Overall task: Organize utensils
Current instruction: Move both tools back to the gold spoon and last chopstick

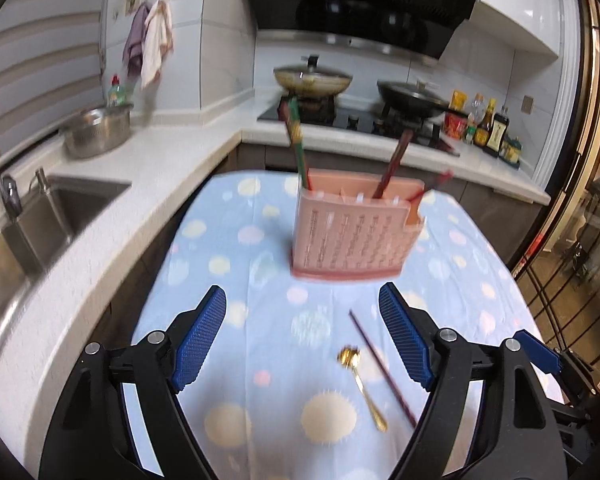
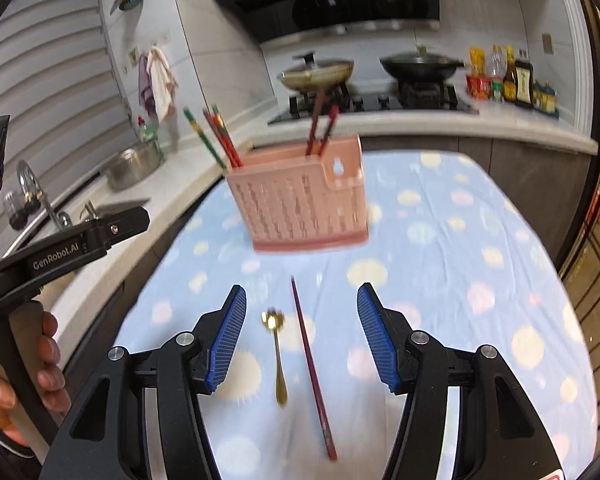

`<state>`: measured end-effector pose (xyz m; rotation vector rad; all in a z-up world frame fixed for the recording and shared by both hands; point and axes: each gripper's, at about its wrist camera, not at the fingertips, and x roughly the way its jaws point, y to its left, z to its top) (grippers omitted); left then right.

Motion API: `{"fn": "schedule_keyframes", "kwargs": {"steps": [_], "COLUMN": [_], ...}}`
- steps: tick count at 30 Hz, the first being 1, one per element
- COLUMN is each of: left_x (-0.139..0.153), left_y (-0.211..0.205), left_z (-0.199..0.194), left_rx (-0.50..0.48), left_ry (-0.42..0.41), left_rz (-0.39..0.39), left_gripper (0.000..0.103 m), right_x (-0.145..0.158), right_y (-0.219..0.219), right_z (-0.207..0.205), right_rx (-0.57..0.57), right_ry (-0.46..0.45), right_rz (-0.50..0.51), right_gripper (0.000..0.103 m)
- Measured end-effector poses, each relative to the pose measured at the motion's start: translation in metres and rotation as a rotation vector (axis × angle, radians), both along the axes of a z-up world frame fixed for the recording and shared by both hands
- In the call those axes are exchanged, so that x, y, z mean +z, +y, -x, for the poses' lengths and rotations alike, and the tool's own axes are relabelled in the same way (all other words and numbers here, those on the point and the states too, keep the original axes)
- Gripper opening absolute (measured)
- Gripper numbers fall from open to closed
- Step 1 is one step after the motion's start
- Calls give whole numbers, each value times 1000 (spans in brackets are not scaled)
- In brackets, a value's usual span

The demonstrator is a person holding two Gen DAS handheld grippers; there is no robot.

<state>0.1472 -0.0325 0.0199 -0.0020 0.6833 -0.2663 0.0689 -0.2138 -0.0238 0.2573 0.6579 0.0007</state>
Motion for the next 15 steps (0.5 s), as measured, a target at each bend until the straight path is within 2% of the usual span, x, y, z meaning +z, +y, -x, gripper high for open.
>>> {"fn": "schedule_keyframes", "kwargs": {"steps": [6,11,15], "left_x": [-57,-97,-117], "left_y": [11,16,16], "left_z": [23,43,54], "left_rx": [14,21,17], "left_ry": [131,206,239], "left_rz": [-17,-52,-70], "left_gripper": [75,75,75], "right_x": [-61,-89,-104], "right_y": [5,7,10], "right_z": [26,40,44], "right_rx": [16,23,32], "right_ry": [155,209,233], "right_rz": [10,10,15], "right_gripper": [56,56,55]}}
